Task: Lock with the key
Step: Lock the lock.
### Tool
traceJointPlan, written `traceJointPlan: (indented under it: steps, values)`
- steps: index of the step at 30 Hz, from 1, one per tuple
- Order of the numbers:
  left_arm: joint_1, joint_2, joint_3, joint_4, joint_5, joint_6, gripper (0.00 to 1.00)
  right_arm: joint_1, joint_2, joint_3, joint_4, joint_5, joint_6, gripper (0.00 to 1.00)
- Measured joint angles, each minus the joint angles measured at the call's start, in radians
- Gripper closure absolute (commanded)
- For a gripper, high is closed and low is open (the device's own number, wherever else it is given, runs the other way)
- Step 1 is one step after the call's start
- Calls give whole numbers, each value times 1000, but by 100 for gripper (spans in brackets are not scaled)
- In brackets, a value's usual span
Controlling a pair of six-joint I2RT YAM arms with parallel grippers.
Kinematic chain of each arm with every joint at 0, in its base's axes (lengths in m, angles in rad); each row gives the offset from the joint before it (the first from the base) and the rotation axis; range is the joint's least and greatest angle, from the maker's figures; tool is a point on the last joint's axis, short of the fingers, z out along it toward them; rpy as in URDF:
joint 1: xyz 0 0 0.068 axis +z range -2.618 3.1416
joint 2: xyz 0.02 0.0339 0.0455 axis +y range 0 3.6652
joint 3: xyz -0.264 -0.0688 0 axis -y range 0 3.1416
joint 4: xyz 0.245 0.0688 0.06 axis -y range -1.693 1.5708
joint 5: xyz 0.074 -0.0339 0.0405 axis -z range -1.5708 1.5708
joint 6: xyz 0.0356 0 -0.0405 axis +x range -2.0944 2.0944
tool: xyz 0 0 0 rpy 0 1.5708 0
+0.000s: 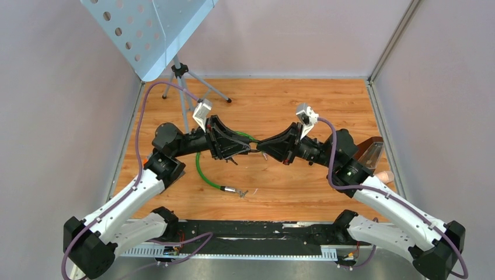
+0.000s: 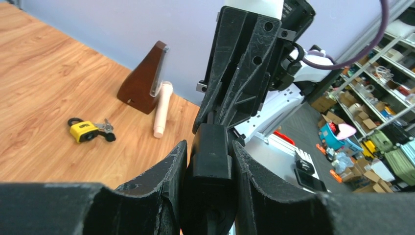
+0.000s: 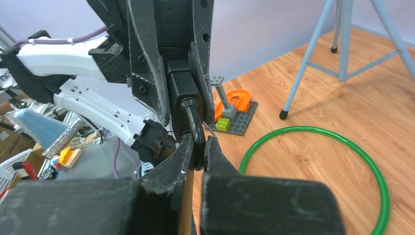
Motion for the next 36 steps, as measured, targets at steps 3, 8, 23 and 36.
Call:
traceJointPlan:
  steps: [3,8,23,36]
  values:
    - [2,4,19,-48,-20,26,100,9,24,1,21,34,-3,100]
    - [10,5,47,-135,-77,72,100,10,72,8,45,92,-11,100]
    - [0,12,48,-269,-187,92,100,75,68,17,-116,352,-17,96]
    - [-92,-70,13,-308,-353,-46,100,142,-124,-86,-32,544,206,26]
